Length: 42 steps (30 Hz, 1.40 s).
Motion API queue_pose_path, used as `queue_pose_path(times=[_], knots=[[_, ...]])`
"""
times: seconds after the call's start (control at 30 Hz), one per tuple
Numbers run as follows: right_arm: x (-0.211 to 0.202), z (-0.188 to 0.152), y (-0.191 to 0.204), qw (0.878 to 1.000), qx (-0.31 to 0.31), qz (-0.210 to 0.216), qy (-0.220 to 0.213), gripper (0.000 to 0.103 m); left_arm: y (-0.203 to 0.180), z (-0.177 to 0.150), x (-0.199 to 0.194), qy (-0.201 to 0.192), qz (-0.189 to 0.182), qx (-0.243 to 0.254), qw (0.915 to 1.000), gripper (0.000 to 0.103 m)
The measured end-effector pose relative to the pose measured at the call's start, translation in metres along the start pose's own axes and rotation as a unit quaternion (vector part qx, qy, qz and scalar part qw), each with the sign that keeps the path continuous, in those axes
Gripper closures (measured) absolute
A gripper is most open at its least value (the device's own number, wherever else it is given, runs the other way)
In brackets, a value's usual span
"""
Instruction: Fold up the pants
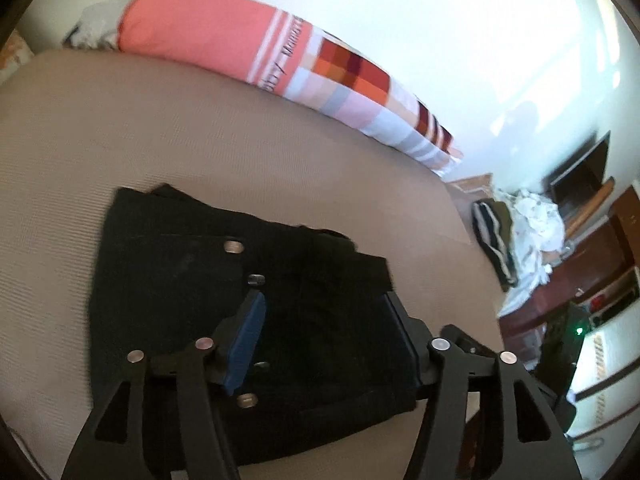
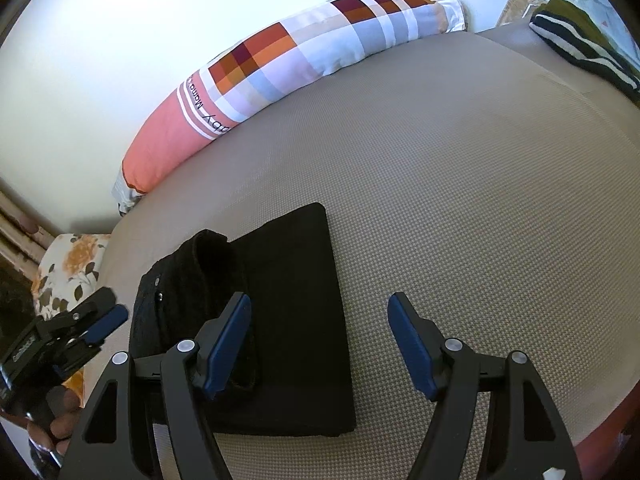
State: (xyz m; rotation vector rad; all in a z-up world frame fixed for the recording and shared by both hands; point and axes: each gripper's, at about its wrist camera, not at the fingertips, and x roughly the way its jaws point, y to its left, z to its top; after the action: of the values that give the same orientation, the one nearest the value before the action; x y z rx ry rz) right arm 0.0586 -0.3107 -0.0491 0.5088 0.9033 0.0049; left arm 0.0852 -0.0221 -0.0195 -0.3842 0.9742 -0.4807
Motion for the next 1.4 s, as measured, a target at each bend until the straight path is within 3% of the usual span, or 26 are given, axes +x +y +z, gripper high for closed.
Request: queue_pose_path(times=[0.13, 0.27, 0.4, 0.5, 0.8, 1.03, 1.4], knots=[[0.003, -0.003, 0.005, 1.0, -0.007, 0.02, 0.008, 0.034, 0.017, -0.009, -0.02, -0.035, 0.07, 0.011, 0.9969, 0.039], [0.011, -0.01, 0.017, 0.996, -0.019, 0.083, 0.036, 0.034, 0.042, -0.019, -0.036, -0.057, 0.142, 0.011, 0.9881, 0.039], [0.024, -0.021, 0.033, 0.987, -0.031, 0.138, 0.078, 0.034, 0.064, -0.027, -0.041, -0.057, 0.184, 0.005, 0.9812, 0.039], [0.033, -0.027, 0.042, 0.984, -0.04, 0.144, 0.097, 0.034, 0.075, -0.036, -0.039, -0.052, 0.205, 0.013, 0.9772, 0.039], [0.061, -0.023, 0.032, 0.979, -0.007, 0.131, 0.156, 0.034, 0.09, -0.056, -0.027, -0.022, 0.204, 0.012, 0.9787, 0.038], [0.081, -0.014, 0.034, 0.971, -0.006, 0.161, 0.176, 0.035, 0.095, -0.058, -0.02, -0.009, 0.197, 0.002, 0.9804, 0.036], [0.118, 0.011, 0.049, 0.96, -0.035, 0.206, 0.188, 0.056, 0.099, -0.058, -0.016, -0.003, 0.195, -0.007, 0.9808, 0.033]])
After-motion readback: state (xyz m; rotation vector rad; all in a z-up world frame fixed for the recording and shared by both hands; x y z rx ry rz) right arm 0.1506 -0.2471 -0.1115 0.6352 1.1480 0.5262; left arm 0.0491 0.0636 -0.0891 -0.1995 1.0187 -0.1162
